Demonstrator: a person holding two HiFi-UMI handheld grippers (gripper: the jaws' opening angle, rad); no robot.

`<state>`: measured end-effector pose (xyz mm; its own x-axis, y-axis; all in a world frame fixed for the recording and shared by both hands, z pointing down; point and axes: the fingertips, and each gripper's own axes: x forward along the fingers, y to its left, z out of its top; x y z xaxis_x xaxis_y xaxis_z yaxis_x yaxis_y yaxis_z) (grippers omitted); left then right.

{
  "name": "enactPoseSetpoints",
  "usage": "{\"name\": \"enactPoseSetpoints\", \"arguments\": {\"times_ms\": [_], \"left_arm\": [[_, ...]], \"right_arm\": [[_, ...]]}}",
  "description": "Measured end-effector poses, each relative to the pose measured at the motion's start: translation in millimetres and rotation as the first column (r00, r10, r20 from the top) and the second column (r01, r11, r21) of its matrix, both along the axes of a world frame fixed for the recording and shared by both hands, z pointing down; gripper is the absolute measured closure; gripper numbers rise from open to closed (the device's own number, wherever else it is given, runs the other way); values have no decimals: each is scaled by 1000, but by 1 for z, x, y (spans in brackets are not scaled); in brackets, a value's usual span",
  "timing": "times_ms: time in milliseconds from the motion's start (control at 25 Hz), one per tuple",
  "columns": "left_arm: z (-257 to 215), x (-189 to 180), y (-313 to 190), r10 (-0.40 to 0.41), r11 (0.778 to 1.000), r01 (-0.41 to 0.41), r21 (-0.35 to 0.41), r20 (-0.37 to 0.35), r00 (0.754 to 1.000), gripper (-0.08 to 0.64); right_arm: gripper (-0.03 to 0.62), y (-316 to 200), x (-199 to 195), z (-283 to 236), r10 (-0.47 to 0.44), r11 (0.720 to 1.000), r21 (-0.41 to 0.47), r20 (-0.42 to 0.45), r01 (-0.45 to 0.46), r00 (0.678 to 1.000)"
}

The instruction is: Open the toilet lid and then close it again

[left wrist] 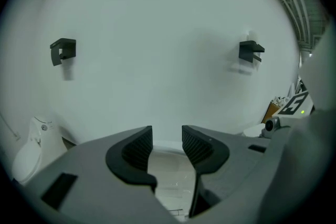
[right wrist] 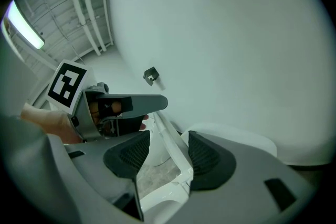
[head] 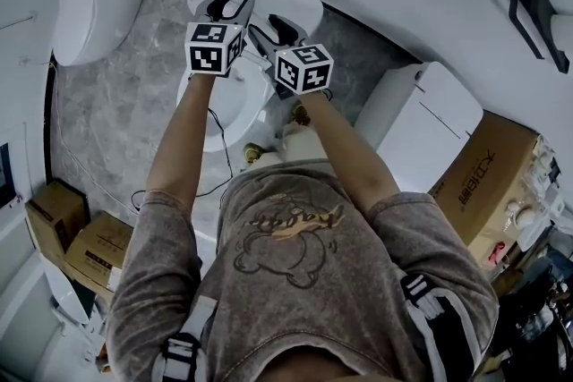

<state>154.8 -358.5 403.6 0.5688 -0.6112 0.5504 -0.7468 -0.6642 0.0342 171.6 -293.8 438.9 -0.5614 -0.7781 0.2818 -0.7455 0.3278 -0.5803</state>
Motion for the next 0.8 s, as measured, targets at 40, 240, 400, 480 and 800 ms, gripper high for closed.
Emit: {"name": "enactPoseSetpoints", "arguments": {"times_ms": [40,240,400,480,800], "left_arm": [[-1,-3,3,0,1000,0,-1,-1,1000,379],[-11,-24,26,7,1000,-6,12,-28,1000,379],[-19,-56,56,1,1000,0,7,-55,998,384],[-22,-74,74,-5,1000,6,11,-72,997,388],[-5,-151,142,-39,999,36,-32,-81,996,416]], "right_arm": [[364,3,-2,-1,7,1000,4,1,-7,1000],[364,25,-22,-10,-27,999,41,-46,29,999],[367,54,-49,-16,-88,994,55,-56,91,995],[367,70,-66,-18,-115,992,52,-61,118,992],[426,145,-133,-5,-216,976,-10,-101,216,971]]}}
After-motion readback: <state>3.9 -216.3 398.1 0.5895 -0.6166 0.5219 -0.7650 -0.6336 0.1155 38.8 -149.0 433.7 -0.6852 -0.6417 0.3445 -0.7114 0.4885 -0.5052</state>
